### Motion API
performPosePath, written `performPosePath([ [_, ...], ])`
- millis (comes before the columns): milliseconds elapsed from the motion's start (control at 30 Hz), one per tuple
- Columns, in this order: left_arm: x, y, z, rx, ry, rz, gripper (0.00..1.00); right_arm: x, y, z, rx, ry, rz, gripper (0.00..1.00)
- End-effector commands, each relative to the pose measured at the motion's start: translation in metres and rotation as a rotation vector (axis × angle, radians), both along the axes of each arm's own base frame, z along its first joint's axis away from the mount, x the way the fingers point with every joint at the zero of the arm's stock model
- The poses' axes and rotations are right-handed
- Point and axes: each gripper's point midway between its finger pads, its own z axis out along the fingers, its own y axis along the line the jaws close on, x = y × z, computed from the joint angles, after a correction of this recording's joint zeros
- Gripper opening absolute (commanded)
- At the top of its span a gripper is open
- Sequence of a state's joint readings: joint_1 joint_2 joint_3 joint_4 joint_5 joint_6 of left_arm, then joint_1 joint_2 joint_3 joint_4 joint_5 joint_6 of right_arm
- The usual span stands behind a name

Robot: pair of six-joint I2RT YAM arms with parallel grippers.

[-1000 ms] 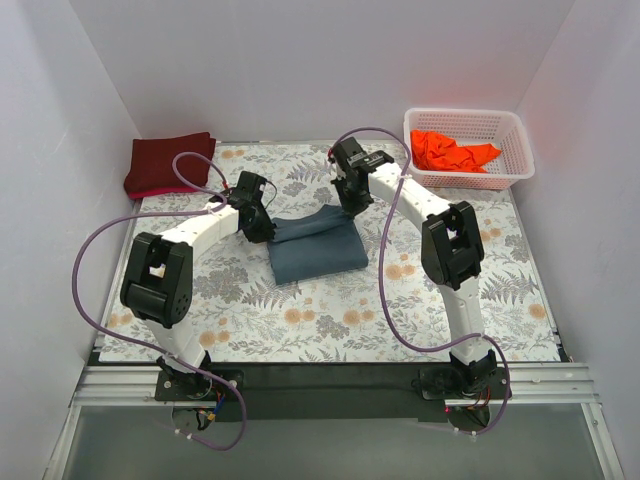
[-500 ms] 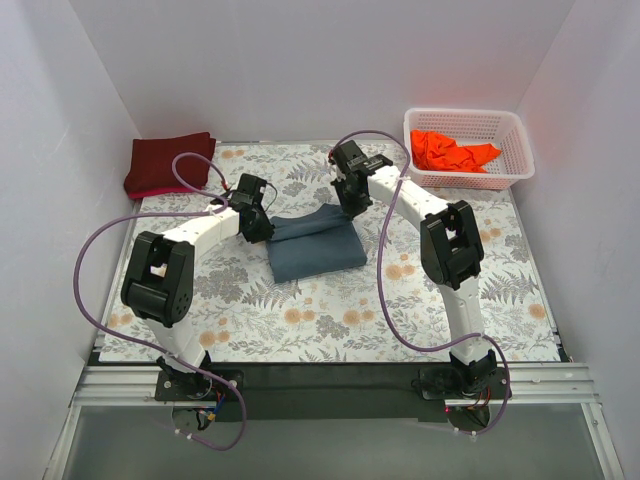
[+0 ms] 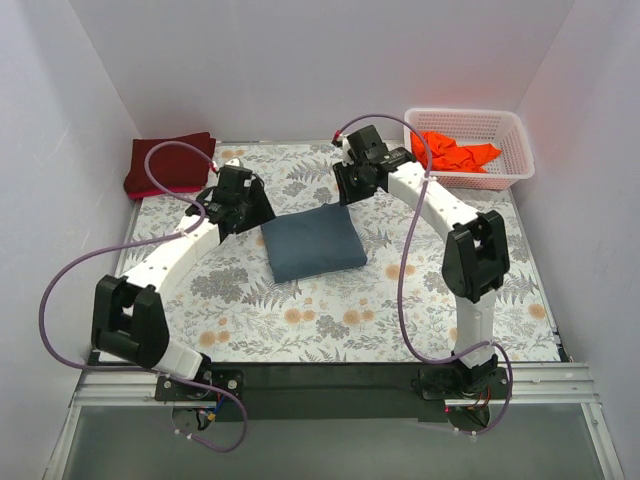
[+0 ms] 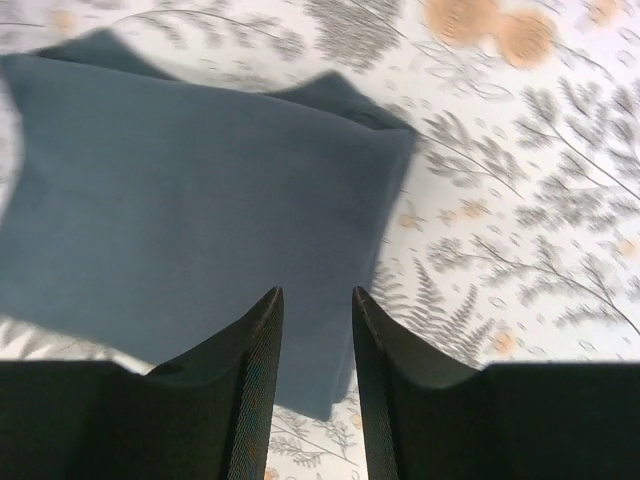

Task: Fold and stack the t-shirts
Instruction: Fold the tshirt

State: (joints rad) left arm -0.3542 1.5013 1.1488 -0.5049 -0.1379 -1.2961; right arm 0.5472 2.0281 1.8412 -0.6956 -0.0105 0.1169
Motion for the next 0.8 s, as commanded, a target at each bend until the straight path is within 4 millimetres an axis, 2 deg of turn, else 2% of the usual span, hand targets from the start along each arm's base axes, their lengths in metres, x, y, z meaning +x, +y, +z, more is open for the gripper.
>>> performPosePath([
  [0,-0.018,-0.027,0.005,-0.075,-0.022,-0.153,0.51,-0.017,0.039,0.035,0.224,-0.052,0.204,0.40],
  [33,-0.022,-0.036,0.001,-0.101,-0.012,-0.194,0.45,-0.022,0.043,0.028,0.242,-0.038,0.230,0.39],
  [67,-0.024,-0.037,-0.008,-0.105,0.007,-0.200,0.41,-0.021,0.049,0.031,0.269,-0.050,0.253,0.38],
  [133,-0.018,-0.040,-0.016,-0.111,-0.006,-0.204,0.33,-0.023,0.059,0.026,0.308,-0.028,0.308,0.38],
  [167,-0.009,-0.043,-0.013,-0.121,-0.033,-0.205,0.32,-0.022,0.064,0.024,0.324,-0.024,0.324,0.38],
  [200,-0.004,-0.044,-0.022,-0.121,-0.019,-0.203,0.30,-0.022,0.069,0.016,0.345,0.003,0.344,0.38],
  [233,0.003,-0.044,-0.023,-0.129,-0.025,-0.197,0.28,-0.018,0.074,0.018,0.363,-0.002,0.358,0.38],
  [267,0.012,-0.047,-0.023,-0.145,-0.037,-0.202,0.27,-0.011,0.077,0.010,0.379,0.007,0.355,0.38],
  [333,0.032,-0.046,-0.028,-0.152,-0.038,-0.191,0.26,-0.006,0.084,0.009,0.438,0.029,0.354,0.38],
  [367,0.040,-0.048,-0.029,-0.163,-0.048,-0.199,0.24,0.004,0.083,0.000,0.459,0.041,0.336,0.38],
  [400,0.050,-0.048,-0.026,-0.170,-0.061,-0.195,0.23,0.010,0.087,0.002,0.504,0.034,0.349,0.38],
  [433,0.056,-0.045,-0.045,-0.170,-0.024,-0.186,0.22,0.020,0.082,0.000,0.536,0.050,0.314,0.38],
  [467,0.061,-0.045,-0.049,-0.180,-0.023,-0.187,0.21,0.025,0.080,-0.003,0.559,0.059,0.305,0.38],
  [500,0.065,-0.045,-0.056,-0.192,-0.009,-0.184,0.19,0.027,0.081,-0.016,0.585,0.103,0.298,0.38],
  [533,0.072,-0.036,-0.070,-0.191,0.012,-0.156,0.16,0.036,0.080,-0.019,0.609,0.093,0.288,0.38],
  [567,0.077,-0.032,-0.078,-0.195,0.017,-0.140,0.14,0.044,0.072,-0.038,0.619,0.138,0.237,0.38],
  [633,0.087,-0.023,-0.087,-0.206,0.027,-0.120,0.12,0.058,0.067,-0.047,0.635,0.144,0.213,0.38],
  [667,0.087,-0.020,-0.106,-0.205,0.064,-0.110,0.12,0.067,0.058,-0.062,0.638,0.169,0.168,0.38],
  [767,0.092,-0.014,-0.126,-0.225,0.102,-0.100,0.12,0.084,0.044,-0.075,0.658,0.174,0.110,0.38],
])
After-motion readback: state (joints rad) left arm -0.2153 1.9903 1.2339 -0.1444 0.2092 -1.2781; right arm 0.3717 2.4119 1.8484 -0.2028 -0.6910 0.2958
